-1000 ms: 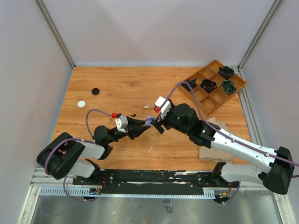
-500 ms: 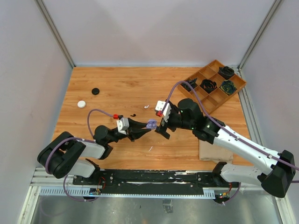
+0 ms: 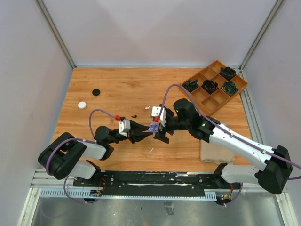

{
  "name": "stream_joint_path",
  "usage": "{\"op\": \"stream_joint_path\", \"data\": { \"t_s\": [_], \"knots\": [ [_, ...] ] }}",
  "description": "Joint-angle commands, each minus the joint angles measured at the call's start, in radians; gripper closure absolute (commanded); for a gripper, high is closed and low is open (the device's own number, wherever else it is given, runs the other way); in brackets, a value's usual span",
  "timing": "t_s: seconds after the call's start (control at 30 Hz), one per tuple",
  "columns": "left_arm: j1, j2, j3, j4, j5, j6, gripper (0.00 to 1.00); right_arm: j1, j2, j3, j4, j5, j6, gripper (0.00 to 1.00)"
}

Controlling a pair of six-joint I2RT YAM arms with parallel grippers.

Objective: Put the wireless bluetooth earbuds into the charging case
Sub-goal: Close the charging case.

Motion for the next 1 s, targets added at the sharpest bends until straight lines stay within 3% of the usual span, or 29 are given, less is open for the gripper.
{"op": "stream_joint_path", "data": {
  "t_s": [0.0, 0.4, 0.97],
  "knots": [
    [0.004, 0.005, 0.024, 0.248, -0.003, -0.016, 1.00, -0.010, 0.012, 0.049, -0.011, -0.069, -0.020, 0.00],
    [0.009, 0.045, 0.027, 0.247, -0.141, -0.044, 1.00, -0.010, 0.008, 0.055, -0.061, -0.094, -0.020, 0.05],
    [0.019, 0.014, 0.060, 0.086, -0.219, -0.049, 1.00, -0.011, -0.009, 0.053, -0.092, -0.127, -0.003, 0.08]
  ]
}}
